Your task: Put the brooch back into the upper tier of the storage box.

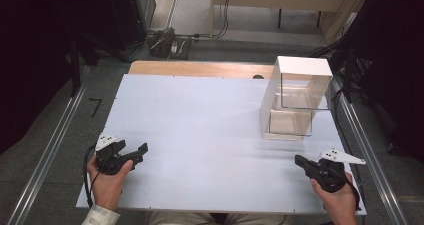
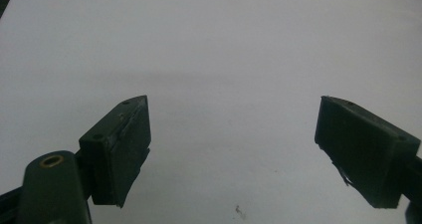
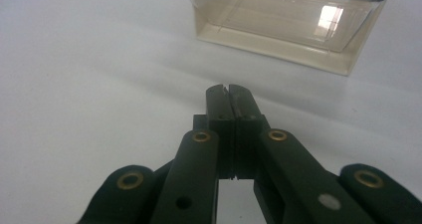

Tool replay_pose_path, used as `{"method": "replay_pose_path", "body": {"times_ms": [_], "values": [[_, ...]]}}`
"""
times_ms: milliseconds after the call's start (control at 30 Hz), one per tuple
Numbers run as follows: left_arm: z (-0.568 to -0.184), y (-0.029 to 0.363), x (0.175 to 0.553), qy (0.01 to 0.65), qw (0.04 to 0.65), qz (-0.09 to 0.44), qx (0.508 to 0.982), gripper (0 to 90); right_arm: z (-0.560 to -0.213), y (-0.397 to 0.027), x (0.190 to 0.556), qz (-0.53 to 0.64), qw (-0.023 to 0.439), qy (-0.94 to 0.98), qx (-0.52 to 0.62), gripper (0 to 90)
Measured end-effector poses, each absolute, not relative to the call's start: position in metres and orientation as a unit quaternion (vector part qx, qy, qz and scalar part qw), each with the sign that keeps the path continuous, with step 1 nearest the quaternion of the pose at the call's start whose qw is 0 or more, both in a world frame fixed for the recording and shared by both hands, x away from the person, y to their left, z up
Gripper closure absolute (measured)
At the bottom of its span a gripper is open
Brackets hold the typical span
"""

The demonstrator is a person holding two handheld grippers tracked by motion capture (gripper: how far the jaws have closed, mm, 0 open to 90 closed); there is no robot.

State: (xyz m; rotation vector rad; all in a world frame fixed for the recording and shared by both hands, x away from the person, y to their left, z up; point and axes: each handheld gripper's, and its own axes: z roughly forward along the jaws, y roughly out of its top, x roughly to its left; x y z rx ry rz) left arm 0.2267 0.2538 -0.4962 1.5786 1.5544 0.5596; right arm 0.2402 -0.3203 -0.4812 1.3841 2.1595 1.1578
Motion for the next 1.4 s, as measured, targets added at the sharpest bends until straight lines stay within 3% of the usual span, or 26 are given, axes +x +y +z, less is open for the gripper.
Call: {"method": "replay_pose_path", "body": {"times_ms": [1400], "values": [[-0.496,0.254,0.226,0.618,0.416,0.224,0.628,15.6,-0.446,-0.321,0.238,0.418,0.189,0.742,0.488,87.4]]}}
